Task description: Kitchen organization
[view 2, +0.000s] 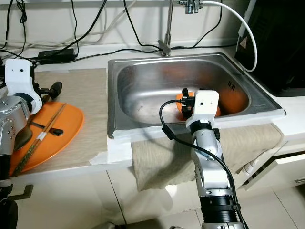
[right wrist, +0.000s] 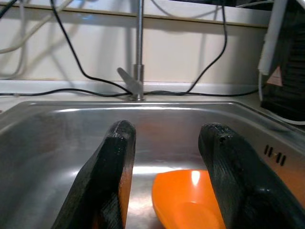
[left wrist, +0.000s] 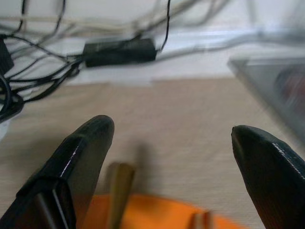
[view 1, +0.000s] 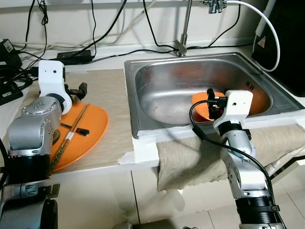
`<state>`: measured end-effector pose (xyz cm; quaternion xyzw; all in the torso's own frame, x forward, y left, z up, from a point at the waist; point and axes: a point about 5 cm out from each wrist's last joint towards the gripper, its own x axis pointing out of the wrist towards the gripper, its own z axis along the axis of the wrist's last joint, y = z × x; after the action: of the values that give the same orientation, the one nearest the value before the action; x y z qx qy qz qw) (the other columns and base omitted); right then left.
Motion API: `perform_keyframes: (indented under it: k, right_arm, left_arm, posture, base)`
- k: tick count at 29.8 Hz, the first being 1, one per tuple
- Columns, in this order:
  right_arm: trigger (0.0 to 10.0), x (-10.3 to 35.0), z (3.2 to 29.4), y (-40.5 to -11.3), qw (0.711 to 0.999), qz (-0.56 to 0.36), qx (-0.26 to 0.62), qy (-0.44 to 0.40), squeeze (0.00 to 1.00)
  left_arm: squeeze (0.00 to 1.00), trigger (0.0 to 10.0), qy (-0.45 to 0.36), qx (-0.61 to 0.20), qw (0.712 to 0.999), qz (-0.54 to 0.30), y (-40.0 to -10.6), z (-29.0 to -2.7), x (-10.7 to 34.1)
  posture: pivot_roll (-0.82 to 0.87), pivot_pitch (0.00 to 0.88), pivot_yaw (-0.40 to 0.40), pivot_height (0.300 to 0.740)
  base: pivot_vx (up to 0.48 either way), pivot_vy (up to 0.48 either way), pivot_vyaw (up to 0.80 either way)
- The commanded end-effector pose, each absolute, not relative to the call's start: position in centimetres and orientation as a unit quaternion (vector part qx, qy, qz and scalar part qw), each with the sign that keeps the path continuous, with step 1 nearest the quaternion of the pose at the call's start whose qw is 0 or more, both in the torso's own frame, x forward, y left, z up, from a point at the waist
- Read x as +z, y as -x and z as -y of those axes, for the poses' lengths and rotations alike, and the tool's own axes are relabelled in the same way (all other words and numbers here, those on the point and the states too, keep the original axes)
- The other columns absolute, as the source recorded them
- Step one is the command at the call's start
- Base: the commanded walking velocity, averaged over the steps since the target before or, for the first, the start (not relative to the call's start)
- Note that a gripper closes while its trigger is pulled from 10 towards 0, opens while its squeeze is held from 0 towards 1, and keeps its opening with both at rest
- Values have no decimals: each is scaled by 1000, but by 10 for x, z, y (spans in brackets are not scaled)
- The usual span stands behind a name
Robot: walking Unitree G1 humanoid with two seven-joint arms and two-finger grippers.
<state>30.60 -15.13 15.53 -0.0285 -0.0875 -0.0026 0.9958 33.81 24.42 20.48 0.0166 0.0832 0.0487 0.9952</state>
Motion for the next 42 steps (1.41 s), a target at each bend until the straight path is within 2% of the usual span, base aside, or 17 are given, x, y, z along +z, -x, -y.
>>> perform_keyframes:
  k: [1,3,7,8,13,18,24,32,34,42]
  right_arm:
    - [10000,159,148,-307,995,95,9,26,0]
    - [10000,160,149,-306,995,99,10,28,0]
    - [10000,160,151,-305,994,100,9,29,0]
    - [10000,160,151,-306,994,101,10,30,0]
    - [10000,162,148,-308,993,109,15,34,0]
    - [10000,162,147,-308,993,116,14,35,0]
    - [10000,160,147,-309,993,118,8,30,0]
    - [10000,160,146,-310,993,117,10,31,0]
    - [10000,159,145,-310,993,117,12,31,0]
    - [10000,155,137,-310,994,104,37,10,0]
  left_arm:
    - [0,10000,0,64,996,-58,-335,-250,202]
    - [0,10000,-10,83,996,25,-324,-248,205]
    - [0,10000,5,90,993,74,-314,-235,201]
    - [0,10000,20,80,994,65,-311,-226,191]
    - [0,10000,18,78,995,54,-308,-215,172]
    - [0,10000,-6,91,992,86,-308,-209,167]
    - [0,10000,-26,109,989,99,-312,-212,163]
    - [0,10000,-67,90,988,101,-315,-211,163]
    - [0,10000,-74,109,985,109,-317,-218,166]
    - [0,10000,-62,123,986,95,-317,-221,157]
  posture:
    - [36,2,48,740]
    - [38,4,44,740]
    - [45,5,36,740]
    - [46,5,34,740]
    - [47,3,33,740]
    - [38,3,37,740]
    - [29,3,45,740]
    - [35,9,43,740]
    - [37,11,42,740]
    - [37,11,39,740]
  base:
    - [0,0,0]
    - [0,0,0]
    - [0,0,0]
    - [0,0,0]
    - [0,0,0]
    - [0,0,0]
    - [0,0,0]
    - [0,0,0]
    - [0,0,0]
    - [0,0,0]
